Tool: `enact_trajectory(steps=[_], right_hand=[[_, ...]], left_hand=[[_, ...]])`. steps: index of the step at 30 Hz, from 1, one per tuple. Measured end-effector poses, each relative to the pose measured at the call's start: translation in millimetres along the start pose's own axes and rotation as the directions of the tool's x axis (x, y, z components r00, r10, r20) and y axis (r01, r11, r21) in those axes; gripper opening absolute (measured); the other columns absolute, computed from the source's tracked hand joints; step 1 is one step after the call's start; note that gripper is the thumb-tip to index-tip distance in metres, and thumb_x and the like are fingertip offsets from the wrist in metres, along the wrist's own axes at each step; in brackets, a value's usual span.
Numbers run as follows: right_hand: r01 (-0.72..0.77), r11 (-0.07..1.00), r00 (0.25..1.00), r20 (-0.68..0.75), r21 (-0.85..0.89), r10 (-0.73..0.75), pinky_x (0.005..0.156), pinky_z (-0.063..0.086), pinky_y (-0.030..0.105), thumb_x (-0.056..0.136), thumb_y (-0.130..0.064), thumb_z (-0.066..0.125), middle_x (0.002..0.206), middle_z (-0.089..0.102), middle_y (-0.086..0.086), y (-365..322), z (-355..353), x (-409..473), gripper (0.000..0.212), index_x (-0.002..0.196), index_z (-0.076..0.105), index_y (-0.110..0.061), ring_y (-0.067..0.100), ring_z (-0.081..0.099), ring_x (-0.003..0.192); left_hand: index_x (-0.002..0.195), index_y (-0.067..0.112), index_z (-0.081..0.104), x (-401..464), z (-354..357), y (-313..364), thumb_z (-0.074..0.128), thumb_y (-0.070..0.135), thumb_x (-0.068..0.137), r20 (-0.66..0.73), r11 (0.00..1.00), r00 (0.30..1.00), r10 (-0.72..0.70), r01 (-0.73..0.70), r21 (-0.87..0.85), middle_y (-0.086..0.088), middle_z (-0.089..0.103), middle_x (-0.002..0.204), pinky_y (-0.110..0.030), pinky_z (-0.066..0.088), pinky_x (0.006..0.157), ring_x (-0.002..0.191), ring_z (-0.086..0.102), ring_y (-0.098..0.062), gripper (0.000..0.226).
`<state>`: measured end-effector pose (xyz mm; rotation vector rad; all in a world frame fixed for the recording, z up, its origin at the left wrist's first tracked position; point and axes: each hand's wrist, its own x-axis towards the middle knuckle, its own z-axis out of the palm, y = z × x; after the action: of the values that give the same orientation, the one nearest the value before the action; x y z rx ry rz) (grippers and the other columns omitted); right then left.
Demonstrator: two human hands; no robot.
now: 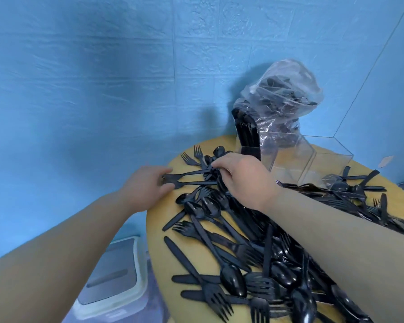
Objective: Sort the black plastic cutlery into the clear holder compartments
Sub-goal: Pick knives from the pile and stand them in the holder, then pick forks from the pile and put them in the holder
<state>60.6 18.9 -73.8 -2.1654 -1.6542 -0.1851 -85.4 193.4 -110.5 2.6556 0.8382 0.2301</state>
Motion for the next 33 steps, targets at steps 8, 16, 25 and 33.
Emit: enact_trajectory(steps=[8,16,25,33], right_hand=[[-0.018,0.998,0.997,0.071,-0.06,0.022,0.097,0.044,0.035,0.096,-0.01,0.043,0.118,0.064,0.004,-1.4,16.0,12.6,0.031,0.118,0.065,-0.012,0.022,0.059,0.108],[0.082,0.985,0.979,0.199,-0.15,-0.051,0.104,0.033,0.029,0.096,-0.022,0.047,0.142,0.045,0.0,-9.0,27.8,34.9,0.041,0.137,0.047,-0.017,0.02,0.04,0.132],[0.145,0.921,0.872,0.487,-0.362,0.054,0.114,0.008,0.058,0.099,-0.029,0.035,0.144,0.039,0.007,-16.0,49.5,67.2,0.042,0.139,0.043,-0.019,0.028,0.007,0.145],[0.025,0.993,0.972,0.234,-0.112,0.002,0.09,0.043,0.039,0.092,-0.027,0.053,0.097,0.062,0.001,-11.8,51.1,54.6,0.02,0.108,0.065,-0.022,0.02,0.044,0.109]], left_hand=[[0.116,0.022,0.067,0.9,7.1,-8.9,0.059,0.027,0.093,-0.074,0.997,0.996,0.056,-0.06,-0.045,0.004,0.061,0.125,-0.026,0.036,0.097,0.116,0.053,-0.016,0.025],[0.101,0.023,0.068,3.2,7.4,-6.7,0.06,0.025,0.091,-0.077,0.996,0.997,0.031,-0.037,-0.076,0.006,0.064,0.109,-0.025,0.041,0.088,0.104,0.055,-0.014,0.013],[0.102,0.023,0.068,2.4,8.9,-15.1,0.068,0.021,0.086,-0.121,0.972,0.993,0.005,-0.033,-0.234,0.011,0.066,0.098,-0.02,0.039,0.085,0.098,0.059,-0.009,0.017],[0.106,0.025,0.068,2.8,11.1,-15.3,0.069,0.022,0.084,-0.223,0.95,0.975,0.005,-0.075,-0.304,0.015,0.064,0.092,-0.005,0.038,0.076,0.088,0.059,-0.003,0.022]])
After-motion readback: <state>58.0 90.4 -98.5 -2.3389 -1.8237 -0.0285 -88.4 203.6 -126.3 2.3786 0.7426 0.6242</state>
